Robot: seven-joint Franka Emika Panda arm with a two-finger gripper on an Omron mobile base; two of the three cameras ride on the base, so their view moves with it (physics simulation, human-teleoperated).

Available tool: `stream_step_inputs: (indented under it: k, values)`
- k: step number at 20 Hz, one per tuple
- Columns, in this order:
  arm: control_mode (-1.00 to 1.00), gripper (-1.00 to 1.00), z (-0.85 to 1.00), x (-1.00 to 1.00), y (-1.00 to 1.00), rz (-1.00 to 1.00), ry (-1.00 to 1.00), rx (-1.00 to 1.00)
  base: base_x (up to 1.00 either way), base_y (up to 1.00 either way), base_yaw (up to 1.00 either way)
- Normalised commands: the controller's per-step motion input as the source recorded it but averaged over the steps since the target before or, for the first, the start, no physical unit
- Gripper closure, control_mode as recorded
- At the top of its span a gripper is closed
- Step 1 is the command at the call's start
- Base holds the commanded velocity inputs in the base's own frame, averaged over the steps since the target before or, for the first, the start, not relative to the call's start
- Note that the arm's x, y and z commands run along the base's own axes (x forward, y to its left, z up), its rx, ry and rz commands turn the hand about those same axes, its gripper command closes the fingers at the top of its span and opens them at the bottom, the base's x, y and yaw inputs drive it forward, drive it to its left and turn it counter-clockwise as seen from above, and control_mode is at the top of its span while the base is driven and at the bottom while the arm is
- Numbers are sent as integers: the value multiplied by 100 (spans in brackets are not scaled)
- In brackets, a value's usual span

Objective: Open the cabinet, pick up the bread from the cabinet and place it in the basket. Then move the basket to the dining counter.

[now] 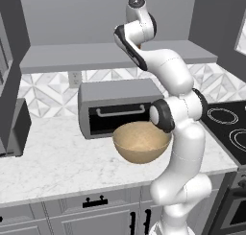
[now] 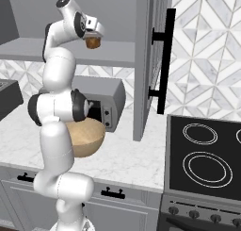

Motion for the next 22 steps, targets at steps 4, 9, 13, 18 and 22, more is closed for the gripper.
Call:
stream_step_inputs:
  k: [4, 9, 13, 18, 22]
  values:
    - [-100, -100, -42, 0, -10, 0, 0, -2, 0, 0, 0]
    - [-100, -100, -30, 1, -2, 0, -4, 0, 0, 0, 0]
    - [-100, -100, -12, 7, -5, 0, -3, 0, 0, 0, 0]
    - [-100, 100, -21, 0, 0, 0, 0, 0, 0, 0, 0]
    - [-100, 100, -24, 0, 0, 0, -4, 0, 0, 0, 0]
